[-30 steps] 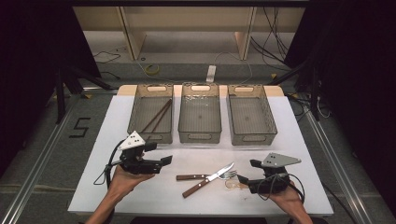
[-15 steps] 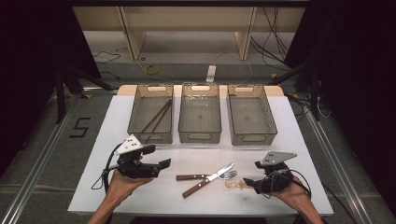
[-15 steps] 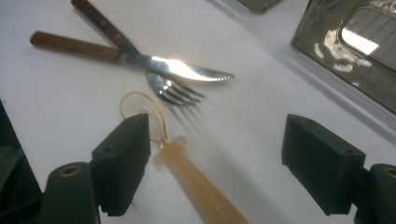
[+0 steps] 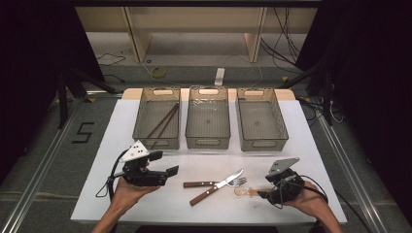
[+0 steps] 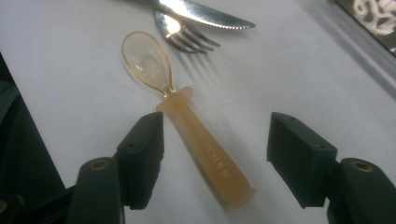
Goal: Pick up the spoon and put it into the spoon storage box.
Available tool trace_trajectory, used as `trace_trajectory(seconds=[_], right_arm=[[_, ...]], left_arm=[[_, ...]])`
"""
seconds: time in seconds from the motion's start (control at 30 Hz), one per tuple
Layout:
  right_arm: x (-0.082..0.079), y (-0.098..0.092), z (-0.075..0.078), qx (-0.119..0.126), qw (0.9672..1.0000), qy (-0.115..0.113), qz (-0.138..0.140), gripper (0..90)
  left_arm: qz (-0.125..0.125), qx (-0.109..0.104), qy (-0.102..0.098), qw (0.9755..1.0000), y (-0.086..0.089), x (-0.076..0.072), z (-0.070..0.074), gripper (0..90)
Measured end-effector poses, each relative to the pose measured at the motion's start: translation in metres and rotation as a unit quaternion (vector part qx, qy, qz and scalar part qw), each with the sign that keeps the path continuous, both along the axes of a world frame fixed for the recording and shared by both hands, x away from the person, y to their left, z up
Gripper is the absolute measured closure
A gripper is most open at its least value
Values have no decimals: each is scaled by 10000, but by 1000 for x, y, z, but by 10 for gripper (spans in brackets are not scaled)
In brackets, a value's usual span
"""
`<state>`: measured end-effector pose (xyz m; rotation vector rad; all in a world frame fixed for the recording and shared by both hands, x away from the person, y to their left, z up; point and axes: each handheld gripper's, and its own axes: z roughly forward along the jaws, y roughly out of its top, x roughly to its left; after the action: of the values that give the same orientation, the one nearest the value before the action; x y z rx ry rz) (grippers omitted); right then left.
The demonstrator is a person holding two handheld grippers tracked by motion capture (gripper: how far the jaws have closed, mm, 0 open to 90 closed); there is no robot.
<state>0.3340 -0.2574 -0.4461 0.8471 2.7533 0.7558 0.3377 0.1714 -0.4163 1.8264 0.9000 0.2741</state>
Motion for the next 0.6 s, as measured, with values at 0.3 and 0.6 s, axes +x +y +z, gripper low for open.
trace_trajectory(seconds=[0.3,0.6], right_arm=[[6,4,-7,-320,9989,274,227,482],[8,12,-14,-700,9958,424,403,574]], left_arm=[[-3,-5,-19,10000,0,0,0,155],[-15,28,-22,10000,-1,0,0,155]])
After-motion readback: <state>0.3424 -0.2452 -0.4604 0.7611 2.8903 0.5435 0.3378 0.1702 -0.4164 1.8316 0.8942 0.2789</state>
